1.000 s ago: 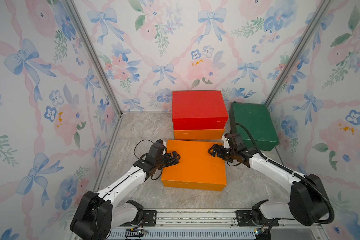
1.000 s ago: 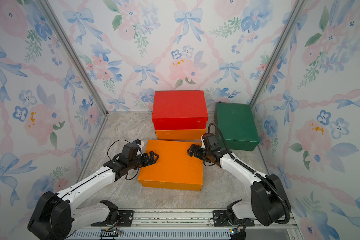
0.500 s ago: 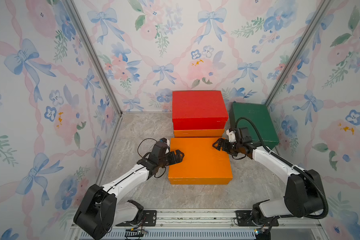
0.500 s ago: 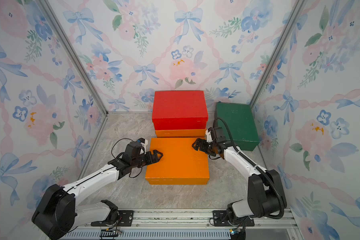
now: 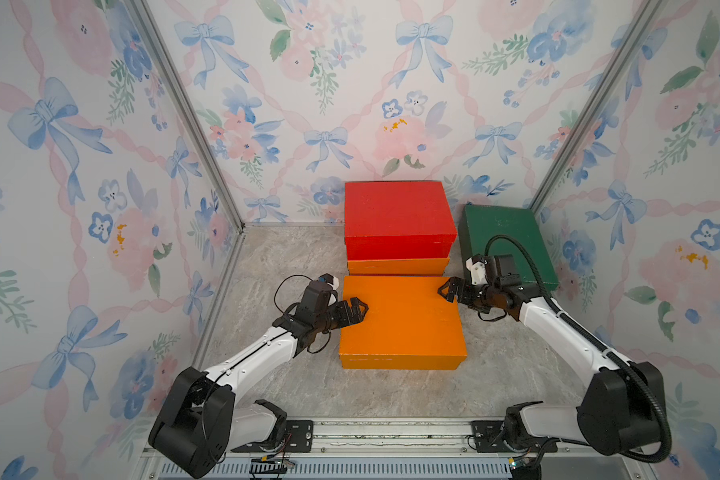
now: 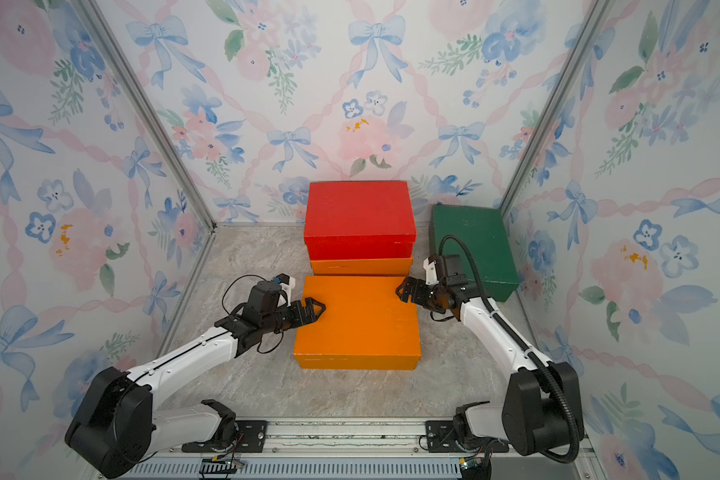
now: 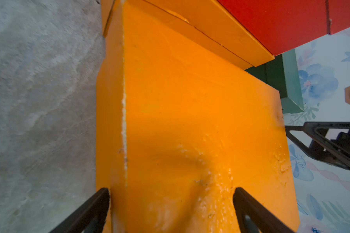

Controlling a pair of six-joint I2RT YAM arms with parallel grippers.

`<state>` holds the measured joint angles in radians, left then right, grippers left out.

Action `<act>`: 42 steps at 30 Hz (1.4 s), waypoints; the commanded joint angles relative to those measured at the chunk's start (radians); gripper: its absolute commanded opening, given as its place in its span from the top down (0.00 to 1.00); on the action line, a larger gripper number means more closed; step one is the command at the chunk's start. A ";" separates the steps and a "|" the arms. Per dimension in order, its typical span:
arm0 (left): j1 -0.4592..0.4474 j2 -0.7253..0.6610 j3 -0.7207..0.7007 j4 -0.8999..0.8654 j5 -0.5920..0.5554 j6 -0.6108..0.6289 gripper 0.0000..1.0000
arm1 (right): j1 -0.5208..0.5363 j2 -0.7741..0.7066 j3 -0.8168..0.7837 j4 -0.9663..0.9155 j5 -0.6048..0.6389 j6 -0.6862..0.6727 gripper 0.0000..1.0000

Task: Stack the shoeboxes
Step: Move the shoebox to the center of the board, then pick up the shoebox from the center of the board.

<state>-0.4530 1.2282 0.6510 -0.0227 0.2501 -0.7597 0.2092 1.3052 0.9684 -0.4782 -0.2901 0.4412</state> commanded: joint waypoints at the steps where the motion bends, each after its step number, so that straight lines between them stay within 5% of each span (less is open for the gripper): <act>1: 0.024 -0.046 -0.003 0.017 0.018 0.051 0.02 | -0.016 -0.087 -0.020 -0.073 0.019 -0.034 0.03; 16: 0.036 -0.020 -0.008 -0.069 -0.024 0.182 0.02 | -0.022 -0.338 -0.212 -0.172 -0.032 -0.049 0.03; 42: 0.017 -0.076 -0.077 -0.072 0.083 0.128 0.02 | 0.043 -0.185 -0.293 0.038 -0.141 0.004 0.03</act>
<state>-0.4240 1.1587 0.5896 -0.0784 0.3130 -0.6144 0.2375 1.0962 0.6907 -0.4709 -0.4164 0.4294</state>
